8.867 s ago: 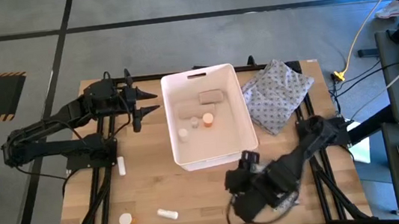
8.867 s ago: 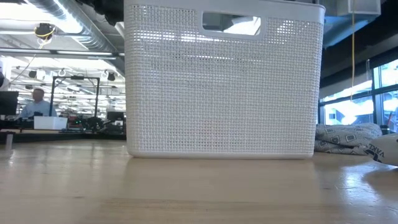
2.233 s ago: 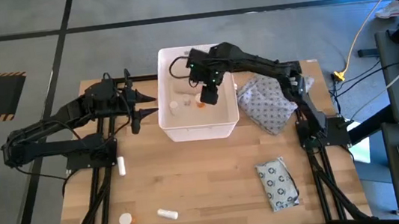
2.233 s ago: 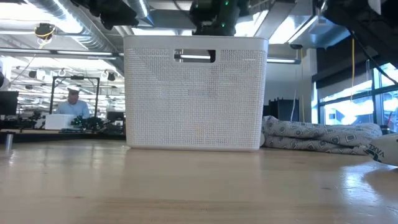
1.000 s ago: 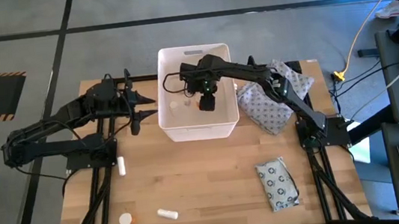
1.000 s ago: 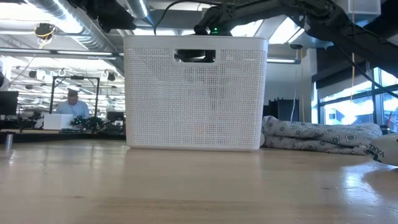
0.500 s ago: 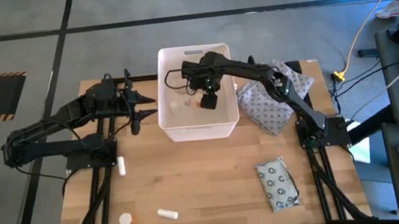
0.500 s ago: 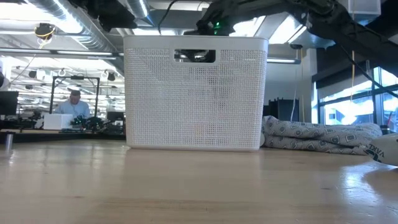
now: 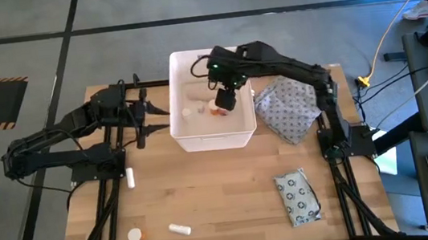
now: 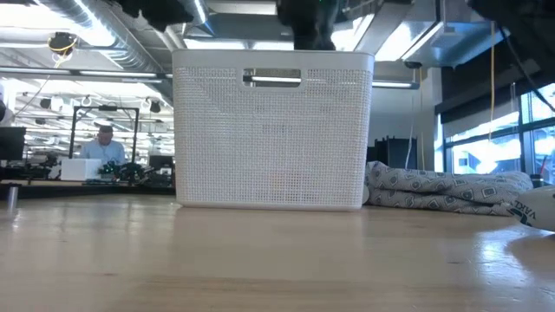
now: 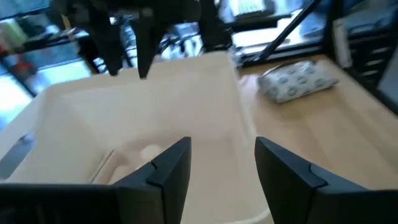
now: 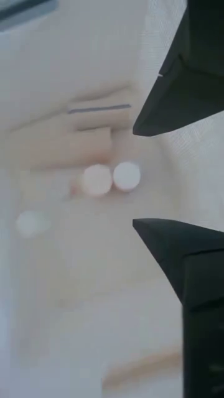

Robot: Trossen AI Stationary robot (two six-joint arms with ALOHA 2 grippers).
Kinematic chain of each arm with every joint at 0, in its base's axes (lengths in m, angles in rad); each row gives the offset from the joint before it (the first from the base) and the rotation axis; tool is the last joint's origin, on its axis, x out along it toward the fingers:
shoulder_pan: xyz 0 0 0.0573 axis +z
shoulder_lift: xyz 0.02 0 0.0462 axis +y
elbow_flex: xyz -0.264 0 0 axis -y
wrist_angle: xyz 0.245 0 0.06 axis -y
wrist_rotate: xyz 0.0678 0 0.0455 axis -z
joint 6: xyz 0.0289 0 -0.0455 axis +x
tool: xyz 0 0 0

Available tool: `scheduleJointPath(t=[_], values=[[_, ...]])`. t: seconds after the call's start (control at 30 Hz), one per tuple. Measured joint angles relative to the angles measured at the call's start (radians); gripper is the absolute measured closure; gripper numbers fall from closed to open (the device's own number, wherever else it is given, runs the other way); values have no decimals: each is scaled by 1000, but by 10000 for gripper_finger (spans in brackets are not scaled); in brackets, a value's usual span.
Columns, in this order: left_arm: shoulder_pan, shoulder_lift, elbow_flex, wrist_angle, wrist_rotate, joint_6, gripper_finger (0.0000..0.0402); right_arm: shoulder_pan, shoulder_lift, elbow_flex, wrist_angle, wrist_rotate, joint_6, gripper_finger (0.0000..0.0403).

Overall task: Pick & place medical supplies in basket/bin
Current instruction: Put the orange pill bottle into the white bin

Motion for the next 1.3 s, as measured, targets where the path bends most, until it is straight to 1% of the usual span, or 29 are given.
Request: scheduleJointPath(t=[0.1,0.27,0.37,0.47,0.57,0.63,0.73,0.87,0.97,1.07,1.13,1.3], values=[[0,0,0,-4,68,12,229,55,-60,-3,3,0,0,173],[-30,10,0,11,189,83,217,164,-150,-55,-1,-1,27,173],[-61,15,0,19,193,86,207,232,-225,-115,15,-3,57,173],[-89,27,0,18,187,102,199,302,-318,-222,59,20,106,173],[-118,37,0,19,186,101,197,369,-430,-398,156,82,158,173],[-142,44,0,18,186,107,198,406,-520,-534,250,98,185,173],[-188,53,0,19,186,153,198,457,-645,-746,389,106,205,173],[-252,89,0,20,186,180,199,534,-788,-1037,618,70,179,173],[-297,128,0,26,182,180,201,592,-889,-1265,860,10,157,173],[-343,172,0,58,169,180,201,640,-974,-1476,1113,-12,122,173],[-374,201,0,78,136,175,201,655,-1027,-1598,1262,-13,98,173],[-446,273,0,117,-38,92,201,657,-1129,-1830,1474,-11,128,173]])
